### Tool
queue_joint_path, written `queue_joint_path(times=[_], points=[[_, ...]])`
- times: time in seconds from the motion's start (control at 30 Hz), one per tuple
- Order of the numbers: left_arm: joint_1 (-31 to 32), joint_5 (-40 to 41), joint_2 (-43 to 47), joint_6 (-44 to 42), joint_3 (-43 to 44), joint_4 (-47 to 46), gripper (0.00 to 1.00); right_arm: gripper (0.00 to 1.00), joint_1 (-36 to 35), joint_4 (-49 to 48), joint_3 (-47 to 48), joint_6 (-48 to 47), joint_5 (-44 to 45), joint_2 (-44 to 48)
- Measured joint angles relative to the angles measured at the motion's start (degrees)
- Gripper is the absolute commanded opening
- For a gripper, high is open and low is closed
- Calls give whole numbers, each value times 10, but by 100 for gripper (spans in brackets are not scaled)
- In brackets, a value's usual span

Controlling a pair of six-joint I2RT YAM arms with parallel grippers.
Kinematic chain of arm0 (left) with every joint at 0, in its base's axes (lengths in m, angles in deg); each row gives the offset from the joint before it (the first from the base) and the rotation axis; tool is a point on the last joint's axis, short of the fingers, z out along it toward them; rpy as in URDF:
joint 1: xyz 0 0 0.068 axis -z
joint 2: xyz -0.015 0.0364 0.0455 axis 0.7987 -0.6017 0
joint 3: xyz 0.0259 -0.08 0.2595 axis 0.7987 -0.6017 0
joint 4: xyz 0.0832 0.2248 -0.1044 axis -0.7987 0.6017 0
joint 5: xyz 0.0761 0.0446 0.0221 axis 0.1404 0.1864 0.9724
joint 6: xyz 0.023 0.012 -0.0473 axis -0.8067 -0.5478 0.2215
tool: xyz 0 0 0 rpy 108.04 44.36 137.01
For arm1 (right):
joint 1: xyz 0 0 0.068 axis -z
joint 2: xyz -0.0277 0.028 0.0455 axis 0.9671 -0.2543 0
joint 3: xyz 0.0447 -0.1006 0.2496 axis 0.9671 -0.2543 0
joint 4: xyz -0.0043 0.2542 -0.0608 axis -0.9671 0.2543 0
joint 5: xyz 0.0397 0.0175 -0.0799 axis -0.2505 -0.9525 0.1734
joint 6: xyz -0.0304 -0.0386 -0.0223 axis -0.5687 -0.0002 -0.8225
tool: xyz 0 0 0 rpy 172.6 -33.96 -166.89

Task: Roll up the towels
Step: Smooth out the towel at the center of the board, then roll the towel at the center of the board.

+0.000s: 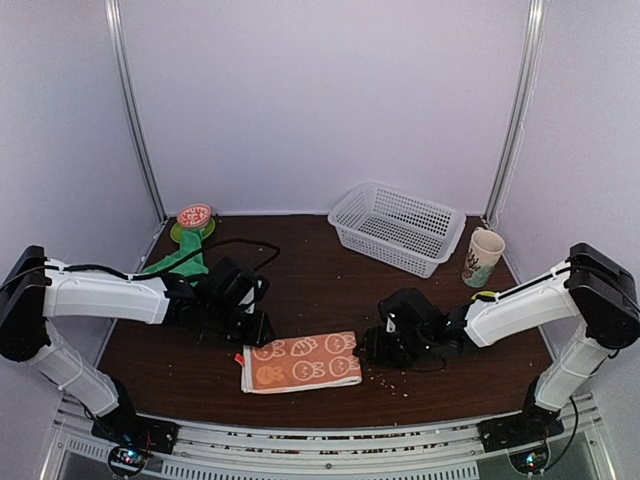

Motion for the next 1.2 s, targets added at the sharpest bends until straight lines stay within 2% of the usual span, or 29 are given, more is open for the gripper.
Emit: queue_joint_path(times=[0.2,0.3,0.37,0.43,0.57,0.67,0.97,1.2], points=[[0,10,-25,-1,-1,-1,19,32,-1,-30,0,10,-19,-18],[0,17,-38,-1,-1,1,18,19,-1,-40,2,14,-26,-28],[0,20,-43,-2,-1,1,18,6,-2,-45,3,17,-28,-35],[0,22,-45,-2,-1,1,17,0,-2,-43,3,18,-26,-37],[1,23,-46,-4,0,1,18,0,2,-26,-4,23,-8,-26],[11,23,-56,-9,16,7,19,0,16,2,-34,13,14,21],[71,27,-124,-23,160,11,21,0,69,179,-99,-61,99,187],[99,9,-155,-40,247,-17,20,0,71,282,-89,-116,150,219]])
